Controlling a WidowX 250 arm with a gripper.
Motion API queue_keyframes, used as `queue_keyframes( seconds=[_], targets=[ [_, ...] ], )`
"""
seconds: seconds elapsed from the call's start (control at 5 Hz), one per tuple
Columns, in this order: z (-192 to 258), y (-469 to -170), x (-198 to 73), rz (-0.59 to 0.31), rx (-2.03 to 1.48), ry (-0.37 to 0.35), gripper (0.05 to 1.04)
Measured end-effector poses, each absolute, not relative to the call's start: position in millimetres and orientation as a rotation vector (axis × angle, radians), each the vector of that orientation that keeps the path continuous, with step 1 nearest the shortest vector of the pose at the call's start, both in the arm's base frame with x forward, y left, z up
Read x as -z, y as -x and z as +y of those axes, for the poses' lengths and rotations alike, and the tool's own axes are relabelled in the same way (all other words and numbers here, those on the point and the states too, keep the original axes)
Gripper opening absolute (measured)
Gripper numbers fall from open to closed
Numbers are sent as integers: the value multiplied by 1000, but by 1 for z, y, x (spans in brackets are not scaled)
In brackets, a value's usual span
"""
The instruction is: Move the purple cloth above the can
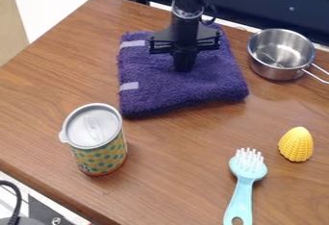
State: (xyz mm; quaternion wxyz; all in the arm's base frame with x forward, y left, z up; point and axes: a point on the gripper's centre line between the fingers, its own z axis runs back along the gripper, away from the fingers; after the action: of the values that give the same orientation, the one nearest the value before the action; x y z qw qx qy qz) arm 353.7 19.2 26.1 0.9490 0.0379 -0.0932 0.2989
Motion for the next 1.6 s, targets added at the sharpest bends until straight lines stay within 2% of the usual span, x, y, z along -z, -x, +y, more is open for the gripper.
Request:
queue_keyframes(
  seconds=[0.6, 0.8, 1.2, 1.4, 1.6],
  targets=[
    [49, -350, -23, -222, -270, -112, 52],
    [63, -344, -24, -178, -189, -111, 52],
    [79, -335, -22, -140, -10, -169, 52],
    [81, -321, -22, -144, 139, -178, 52],
    [78, -307, -22, -188, 213, -171, 52]
  ],
)
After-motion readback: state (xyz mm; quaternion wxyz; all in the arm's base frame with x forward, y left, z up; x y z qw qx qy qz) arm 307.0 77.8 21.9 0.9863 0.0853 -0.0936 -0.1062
